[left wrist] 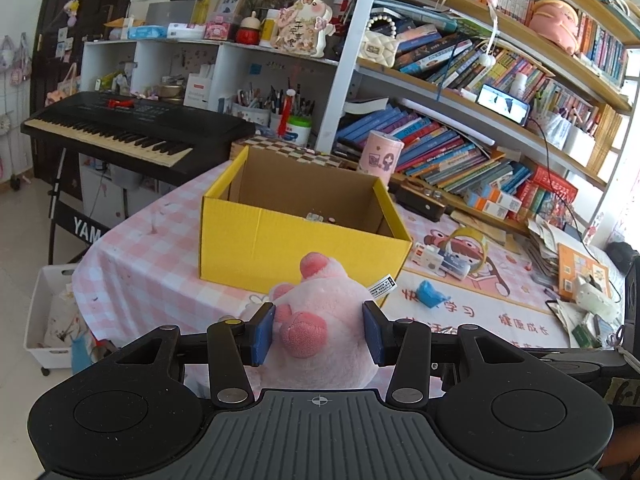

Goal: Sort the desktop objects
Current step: 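Carry the plush pig and binder clip in both grippers toward the yellow box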

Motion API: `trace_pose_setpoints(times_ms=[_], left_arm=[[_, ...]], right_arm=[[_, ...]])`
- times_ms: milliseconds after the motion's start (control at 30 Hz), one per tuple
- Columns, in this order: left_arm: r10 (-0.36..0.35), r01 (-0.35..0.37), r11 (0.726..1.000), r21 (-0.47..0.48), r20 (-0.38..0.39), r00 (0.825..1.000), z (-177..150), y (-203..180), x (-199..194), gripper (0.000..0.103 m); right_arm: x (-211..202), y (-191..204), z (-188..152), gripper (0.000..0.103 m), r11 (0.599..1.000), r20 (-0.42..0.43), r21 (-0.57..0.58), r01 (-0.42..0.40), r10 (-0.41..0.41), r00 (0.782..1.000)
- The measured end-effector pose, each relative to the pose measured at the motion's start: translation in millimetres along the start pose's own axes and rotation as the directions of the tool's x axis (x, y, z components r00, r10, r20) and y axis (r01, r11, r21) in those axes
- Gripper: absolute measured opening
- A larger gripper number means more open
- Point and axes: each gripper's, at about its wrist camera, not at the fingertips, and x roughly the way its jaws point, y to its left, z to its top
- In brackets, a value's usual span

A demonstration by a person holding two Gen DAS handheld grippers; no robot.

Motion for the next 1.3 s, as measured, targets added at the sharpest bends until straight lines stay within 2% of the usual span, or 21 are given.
trace_pose_setpoints(times_ms=[233, 400, 600, 933, 1067, 1300], left_arm=[[0.019, -0.019, 1.000, 0.011, 0.023, 1.000, 19, -5, 14, 0.045], [0.016, -0.018, 1.000, 0.022, 0.068, 0.998, 40, -10, 22, 0.045], [0.006, -0.013, 0.999, 0.047, 0.138, 0.990, 69, -19, 34, 0.045], [0.047, -0.063, 0.995, 0.078, 0.198, 0.979, 113, -20, 74, 0.045], [0.068, -0.083, 0.994, 0.071, 0.191, 0.979, 125, -12, 97, 0.045], [0.122, -0.130, 0.988, 0.082, 0.099, 0.988, 122, 3, 140, 0.046]], right_arm=[[11, -10, 23, 0.023, 1.000, 0.016, -0.016, -0.016, 0.016, 1.000], [10, -15, 46, 0.023, 0.999, 0.075, -0.044, -0.031, 0.034, 0.997], [2, -23, 82, 0.023, 0.996, 0.172, -0.075, -0.048, 0.061, 0.983], [30, -29, 133, 0.023, 0.986, 0.212, -0.146, -0.083, 0.113, 0.971], [52, -24, 149, 0.023, 0.974, 0.197, -0.212, -0.077, 0.119, 0.973], [106, -18, 157, 0.023, 0.929, 0.065, -0.358, -0.097, 0.128, 0.990]])
